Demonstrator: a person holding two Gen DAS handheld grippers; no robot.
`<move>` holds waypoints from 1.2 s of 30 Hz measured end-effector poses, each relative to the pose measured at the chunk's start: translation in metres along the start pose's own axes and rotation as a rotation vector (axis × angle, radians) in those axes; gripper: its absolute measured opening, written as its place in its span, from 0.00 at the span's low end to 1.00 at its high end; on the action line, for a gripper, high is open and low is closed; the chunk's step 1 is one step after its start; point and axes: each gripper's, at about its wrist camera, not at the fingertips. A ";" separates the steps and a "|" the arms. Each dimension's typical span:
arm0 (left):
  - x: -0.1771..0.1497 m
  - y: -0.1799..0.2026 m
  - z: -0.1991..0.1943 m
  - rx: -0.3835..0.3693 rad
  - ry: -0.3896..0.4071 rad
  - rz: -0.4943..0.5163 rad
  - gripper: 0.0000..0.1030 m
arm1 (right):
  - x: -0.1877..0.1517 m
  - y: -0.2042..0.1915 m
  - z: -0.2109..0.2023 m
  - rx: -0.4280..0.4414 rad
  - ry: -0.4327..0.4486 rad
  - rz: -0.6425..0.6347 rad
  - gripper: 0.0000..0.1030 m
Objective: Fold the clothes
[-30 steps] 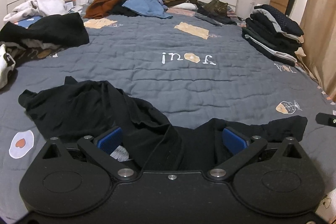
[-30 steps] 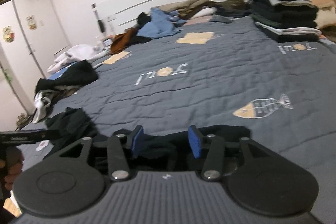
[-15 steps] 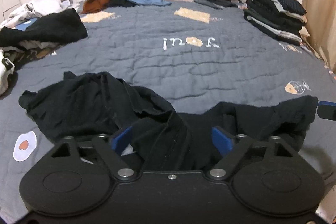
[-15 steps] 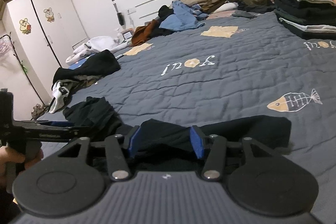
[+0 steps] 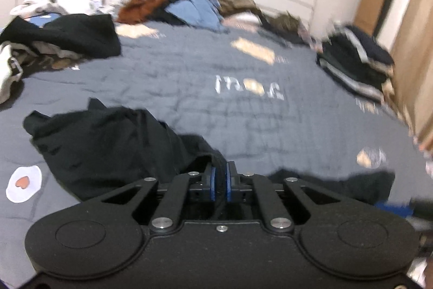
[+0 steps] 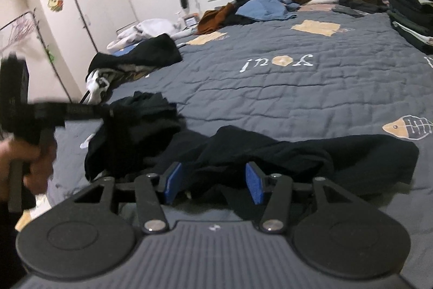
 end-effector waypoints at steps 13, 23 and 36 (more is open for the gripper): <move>0.016 -0.021 -0.012 -0.003 0.050 -0.102 0.00 | -0.010 -0.058 0.029 0.087 -0.039 -0.335 0.61; 0.010 -0.019 -0.007 -0.015 0.024 -0.117 0.11 | -0.018 -0.091 0.052 0.074 -0.052 -0.670 0.67; 0.011 -0.010 -0.009 0.017 0.057 -0.087 0.51 | -0.028 -0.098 0.092 0.055 -0.120 -0.738 0.66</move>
Point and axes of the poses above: each gripper's, at about its wrist camera, not at the fingertips, and z roughly the way its jaws point, y to its right, x to its top, and after that the axes turned 4 degrees about x, right-handed
